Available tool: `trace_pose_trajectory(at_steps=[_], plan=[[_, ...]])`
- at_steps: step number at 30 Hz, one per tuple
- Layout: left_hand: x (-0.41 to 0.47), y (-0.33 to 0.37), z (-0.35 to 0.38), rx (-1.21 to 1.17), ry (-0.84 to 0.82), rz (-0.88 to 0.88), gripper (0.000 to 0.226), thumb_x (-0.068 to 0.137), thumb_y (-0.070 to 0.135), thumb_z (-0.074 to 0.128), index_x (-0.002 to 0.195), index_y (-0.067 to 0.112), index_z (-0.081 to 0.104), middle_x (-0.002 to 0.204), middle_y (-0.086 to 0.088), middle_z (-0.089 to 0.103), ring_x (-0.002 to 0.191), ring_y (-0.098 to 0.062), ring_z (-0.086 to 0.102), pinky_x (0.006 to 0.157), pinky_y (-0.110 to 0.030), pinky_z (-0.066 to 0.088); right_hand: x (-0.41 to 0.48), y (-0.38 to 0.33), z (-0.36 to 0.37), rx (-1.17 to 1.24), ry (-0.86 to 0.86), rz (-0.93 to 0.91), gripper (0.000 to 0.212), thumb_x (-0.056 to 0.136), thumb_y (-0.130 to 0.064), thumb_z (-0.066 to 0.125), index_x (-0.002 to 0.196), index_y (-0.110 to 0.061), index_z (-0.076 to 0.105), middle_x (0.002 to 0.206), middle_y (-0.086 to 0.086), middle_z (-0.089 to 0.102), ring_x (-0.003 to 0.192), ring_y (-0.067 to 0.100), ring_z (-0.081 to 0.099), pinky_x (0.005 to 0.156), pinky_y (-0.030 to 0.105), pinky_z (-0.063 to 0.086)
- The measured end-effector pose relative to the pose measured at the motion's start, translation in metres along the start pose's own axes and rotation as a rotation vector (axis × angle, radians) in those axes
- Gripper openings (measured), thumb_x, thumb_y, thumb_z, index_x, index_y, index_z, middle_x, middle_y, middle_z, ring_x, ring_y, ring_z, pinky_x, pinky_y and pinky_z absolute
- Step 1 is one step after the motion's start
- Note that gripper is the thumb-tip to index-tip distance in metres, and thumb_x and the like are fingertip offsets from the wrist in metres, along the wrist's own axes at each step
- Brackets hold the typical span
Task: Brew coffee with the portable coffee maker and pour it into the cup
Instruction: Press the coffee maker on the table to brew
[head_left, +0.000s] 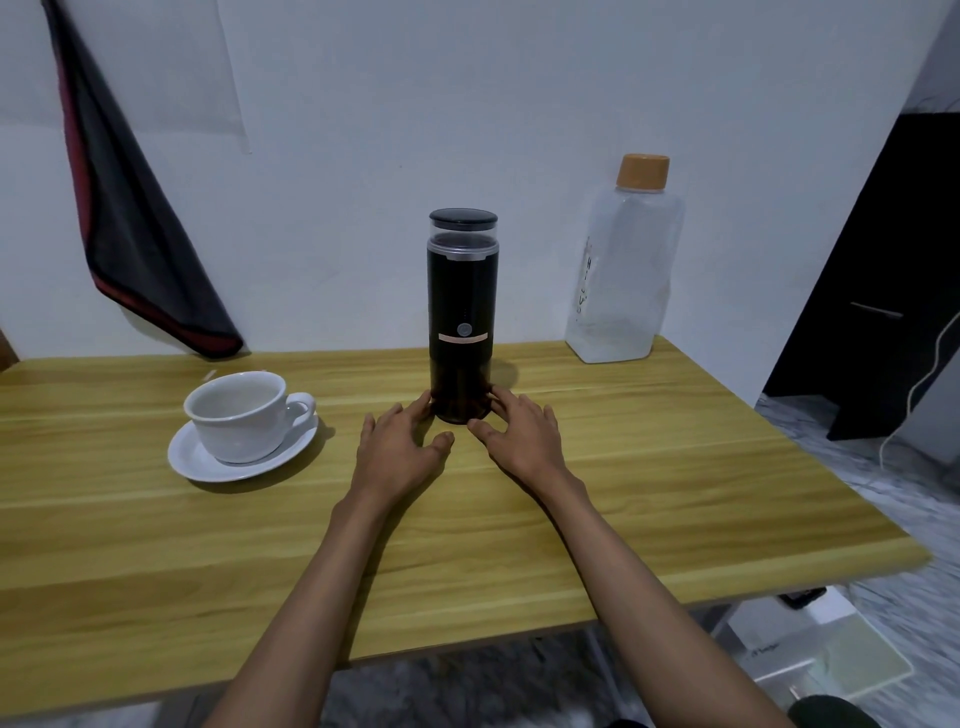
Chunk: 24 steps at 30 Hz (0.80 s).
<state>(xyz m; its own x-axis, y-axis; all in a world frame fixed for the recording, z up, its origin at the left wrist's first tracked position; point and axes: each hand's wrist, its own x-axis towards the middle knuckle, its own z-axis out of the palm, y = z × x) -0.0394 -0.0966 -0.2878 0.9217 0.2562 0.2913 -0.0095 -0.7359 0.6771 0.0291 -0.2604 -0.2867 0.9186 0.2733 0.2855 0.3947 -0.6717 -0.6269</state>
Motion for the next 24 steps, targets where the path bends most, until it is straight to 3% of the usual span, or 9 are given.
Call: trace_pose_trajectory(at_steps=[24], plan=[[-0.0014,0.0043,-0.0020,0.019,-0.014,0.001,0.070,0.094,0.039,0.061,0.156,0.026,0.030,0.144,0.002,0.056,0.145,-0.024,0.034,0.122,-0.051,0.010,0.0001,0.0004,0.0004,0.012,0.004,0.002,0.056,0.095,-0.043,0.060,0.147,-0.032,0.042,0.137,-0.006,0.061,0.145,0.024,0.031,0.122,0.048,0.005]])
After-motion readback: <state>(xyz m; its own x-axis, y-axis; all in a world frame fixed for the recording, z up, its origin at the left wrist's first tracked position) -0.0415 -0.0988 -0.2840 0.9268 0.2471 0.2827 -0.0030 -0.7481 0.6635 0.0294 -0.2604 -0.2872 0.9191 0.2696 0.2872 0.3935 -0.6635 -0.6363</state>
